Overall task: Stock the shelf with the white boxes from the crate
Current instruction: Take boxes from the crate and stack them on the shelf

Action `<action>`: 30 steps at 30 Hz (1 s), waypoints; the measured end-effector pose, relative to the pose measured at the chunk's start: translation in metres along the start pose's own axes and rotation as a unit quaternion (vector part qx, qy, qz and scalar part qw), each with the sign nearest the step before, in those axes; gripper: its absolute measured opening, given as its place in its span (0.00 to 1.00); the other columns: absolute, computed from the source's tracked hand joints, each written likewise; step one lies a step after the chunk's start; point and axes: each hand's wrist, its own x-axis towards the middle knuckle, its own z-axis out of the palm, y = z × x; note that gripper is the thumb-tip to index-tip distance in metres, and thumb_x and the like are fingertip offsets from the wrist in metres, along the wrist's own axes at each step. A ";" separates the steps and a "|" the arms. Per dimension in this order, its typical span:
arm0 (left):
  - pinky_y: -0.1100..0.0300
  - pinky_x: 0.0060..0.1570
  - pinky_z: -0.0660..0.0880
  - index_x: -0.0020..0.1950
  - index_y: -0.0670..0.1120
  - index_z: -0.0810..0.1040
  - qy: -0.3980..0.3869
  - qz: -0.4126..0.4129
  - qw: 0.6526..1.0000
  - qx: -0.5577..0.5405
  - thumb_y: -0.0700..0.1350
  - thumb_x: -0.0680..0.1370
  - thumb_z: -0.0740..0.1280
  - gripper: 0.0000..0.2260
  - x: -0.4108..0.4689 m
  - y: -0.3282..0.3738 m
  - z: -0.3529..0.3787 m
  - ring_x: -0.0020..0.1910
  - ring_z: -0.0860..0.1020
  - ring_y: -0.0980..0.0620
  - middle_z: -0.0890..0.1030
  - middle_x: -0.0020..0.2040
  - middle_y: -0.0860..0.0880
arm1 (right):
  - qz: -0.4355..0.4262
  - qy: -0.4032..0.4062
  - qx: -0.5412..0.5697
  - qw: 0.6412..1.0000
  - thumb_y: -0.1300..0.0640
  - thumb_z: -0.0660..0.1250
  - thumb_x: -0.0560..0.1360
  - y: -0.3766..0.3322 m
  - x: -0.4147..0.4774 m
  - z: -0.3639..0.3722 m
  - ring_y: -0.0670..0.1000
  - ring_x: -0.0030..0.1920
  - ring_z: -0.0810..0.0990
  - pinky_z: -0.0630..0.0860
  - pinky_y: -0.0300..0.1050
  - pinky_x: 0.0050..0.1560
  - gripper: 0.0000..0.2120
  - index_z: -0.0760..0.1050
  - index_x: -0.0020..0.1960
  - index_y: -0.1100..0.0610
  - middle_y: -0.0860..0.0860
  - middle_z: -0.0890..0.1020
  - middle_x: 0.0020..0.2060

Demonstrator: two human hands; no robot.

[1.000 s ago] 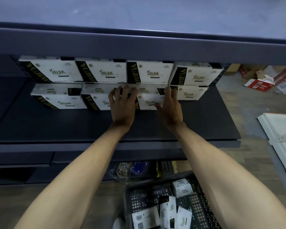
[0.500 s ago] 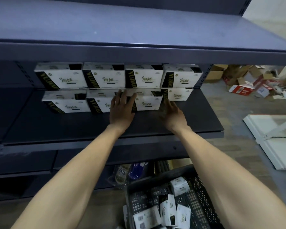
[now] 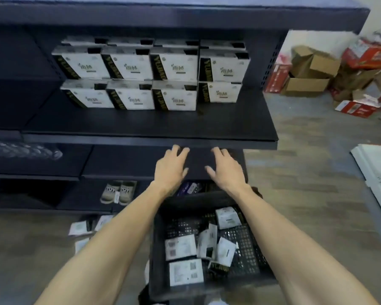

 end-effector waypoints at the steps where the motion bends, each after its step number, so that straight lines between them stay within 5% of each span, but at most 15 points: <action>1: 0.52 0.36 0.72 0.70 0.51 0.64 -0.027 -0.006 1.000 0.004 0.49 0.76 0.69 0.25 -0.019 0.009 0.018 0.57 0.72 0.43 0.68 0.64 0.45 | 0.007 -0.024 -0.003 1.000 0.48 0.67 0.78 0.012 -0.018 0.015 0.60 0.55 0.79 0.75 0.52 0.46 0.25 0.62 0.71 0.52 0.55 0.73 0.62; 9: 0.51 0.41 0.74 0.70 0.50 0.65 -0.205 -0.068 0.976 -0.016 0.50 0.78 0.68 0.23 -0.122 0.045 0.120 0.60 0.71 0.44 0.70 0.63 0.46 | 0.065 -0.160 -0.004 0.985 0.47 0.66 0.79 0.083 -0.105 0.091 0.61 0.55 0.78 0.77 0.53 0.47 0.26 0.61 0.72 0.54 0.56 0.72 0.62; 19: 0.50 0.44 0.75 0.71 0.49 0.65 -0.267 -0.113 0.955 -0.057 0.47 0.78 0.69 0.23 -0.149 0.054 0.212 0.58 0.75 0.44 0.73 0.60 0.47 | 0.156 -0.279 -0.009 0.948 0.49 0.67 0.78 0.138 -0.130 0.178 0.62 0.58 0.78 0.76 0.54 0.48 0.28 0.58 0.72 0.53 0.57 0.69 0.67; 26: 0.51 0.44 0.74 0.70 0.48 0.66 -0.313 -0.136 0.938 -0.062 0.45 0.78 0.69 0.22 -0.160 0.052 0.275 0.57 0.75 0.44 0.74 0.61 0.45 | 0.113 -0.355 -0.063 0.926 0.48 0.65 0.80 0.166 -0.136 0.251 0.62 0.61 0.76 0.77 0.53 0.48 0.32 0.53 0.78 0.53 0.59 0.64 0.73; 30: 0.50 0.47 0.76 0.70 0.49 0.65 -0.329 -0.150 0.930 -0.069 0.47 0.78 0.68 0.22 -0.166 0.046 0.308 0.57 0.76 0.44 0.75 0.60 0.46 | 0.086 -0.365 -0.058 0.925 0.49 0.64 0.80 0.173 -0.138 0.288 0.62 0.59 0.77 0.75 0.53 0.46 0.30 0.55 0.76 0.55 0.58 0.68 0.67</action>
